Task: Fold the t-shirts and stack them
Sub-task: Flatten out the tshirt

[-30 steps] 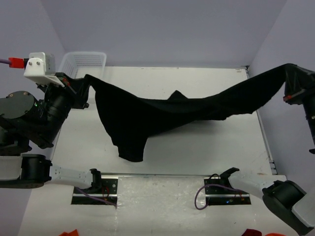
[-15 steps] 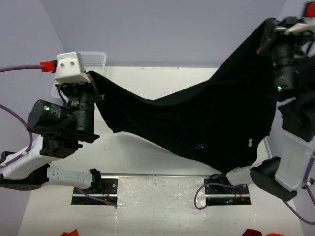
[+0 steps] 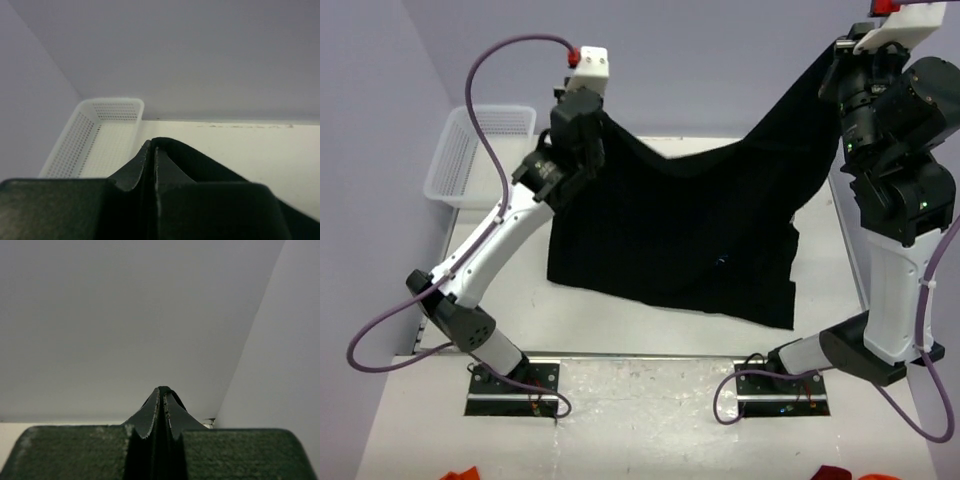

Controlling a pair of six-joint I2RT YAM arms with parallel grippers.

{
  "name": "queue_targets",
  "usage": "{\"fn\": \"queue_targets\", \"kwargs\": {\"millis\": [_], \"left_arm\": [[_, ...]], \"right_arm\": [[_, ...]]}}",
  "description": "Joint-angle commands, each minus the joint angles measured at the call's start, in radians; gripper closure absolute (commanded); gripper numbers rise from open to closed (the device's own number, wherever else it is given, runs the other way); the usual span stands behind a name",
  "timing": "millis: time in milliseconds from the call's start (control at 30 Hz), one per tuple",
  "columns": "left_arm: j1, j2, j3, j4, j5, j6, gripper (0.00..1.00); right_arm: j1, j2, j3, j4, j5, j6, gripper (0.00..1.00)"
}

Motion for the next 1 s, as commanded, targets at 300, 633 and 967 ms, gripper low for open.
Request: {"fn": "queue_targets", "kwargs": {"millis": [300,633,967], "left_arm": [[0.499,0.088,0.269,-0.163,0.494,-0.126,1.00],[0.522,-0.007,0.325,-0.250,0.638,-0.209,1.00],[0.485,-0.295,0.314,-0.338,0.761,-0.263,1.00]], "right_arm": [[-0.167,0.010,-0.009,0.079,-0.088,0.024,1.00],[-0.172,-0.094,-0.051,0.037,-0.148,0.082,1.00],[0.176,-0.246,0.020,-0.009,0.022,-0.050,1.00]]}}
